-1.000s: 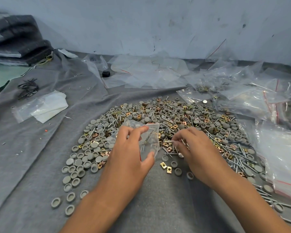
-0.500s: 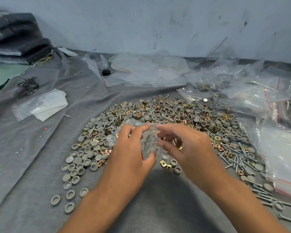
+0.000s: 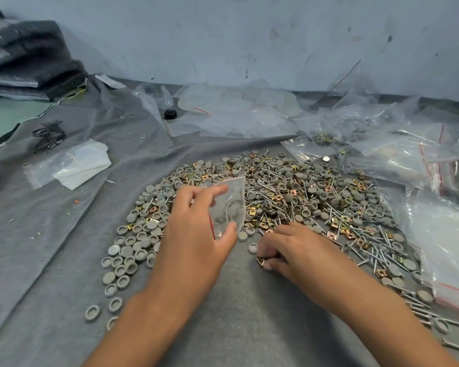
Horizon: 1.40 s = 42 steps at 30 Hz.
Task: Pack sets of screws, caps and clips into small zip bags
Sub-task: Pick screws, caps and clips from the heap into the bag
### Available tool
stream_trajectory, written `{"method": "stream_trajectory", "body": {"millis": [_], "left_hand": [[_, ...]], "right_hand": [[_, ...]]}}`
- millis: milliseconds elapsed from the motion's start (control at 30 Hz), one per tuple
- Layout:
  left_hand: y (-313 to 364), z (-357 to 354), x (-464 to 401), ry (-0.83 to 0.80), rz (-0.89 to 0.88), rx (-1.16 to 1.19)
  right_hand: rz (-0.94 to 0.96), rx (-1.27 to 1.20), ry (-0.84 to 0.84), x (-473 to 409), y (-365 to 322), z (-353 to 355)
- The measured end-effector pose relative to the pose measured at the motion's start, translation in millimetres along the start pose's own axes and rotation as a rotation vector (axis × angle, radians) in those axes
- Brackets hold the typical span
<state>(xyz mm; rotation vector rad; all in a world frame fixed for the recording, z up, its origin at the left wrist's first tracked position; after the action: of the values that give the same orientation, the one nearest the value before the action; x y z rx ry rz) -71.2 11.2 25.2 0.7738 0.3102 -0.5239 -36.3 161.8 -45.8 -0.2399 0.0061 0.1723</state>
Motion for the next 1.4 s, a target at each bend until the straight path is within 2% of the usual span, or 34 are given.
{"method": "stream_trajectory", "body": {"millis": [100,300,533,767,1000,1200,1400], "left_hand": [[-1,8,-3,0.033,-0.002,0.01],[-32,45,-14,0.179,0.12,0.056],[-36,48,-14,0.192,0.124,0.054],[-24,33,-10,0.139,0.075,0.064],[-14,20,-5,0.077,0.047,0.05],[-9,7,-2,0.008,0.013,0.047],[-5,-12,2,-0.102,-0.015,0.04]], "right_hand": [[0.021,0.055,0.045,-1,-4,-2],[0.027,0.109,0.089,0,-9,-1],[-0.018,0.05,0.076,-3,-2,3],[-0.127,-0.124,0.076,-2,9,9],[-0.08,-0.111,0.048,-5,3,2],[-0.046,-0.107,0.092,-4,-2,5],[-0.067,-0.217,0.116,-4,1,11]]}}
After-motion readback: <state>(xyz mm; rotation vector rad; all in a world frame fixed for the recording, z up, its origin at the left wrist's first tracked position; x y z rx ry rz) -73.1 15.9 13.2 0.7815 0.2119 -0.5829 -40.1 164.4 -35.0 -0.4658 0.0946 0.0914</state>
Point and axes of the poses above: each hand's wrist, its own x-axis away from the middle knuckle, its own z-axis out of the back of the hand, y = z × x, the point moved 10 cm from there along -x, towards the middle knuckle, and after that the axes turned 3 degrees about -z, right-handed, at the moved point
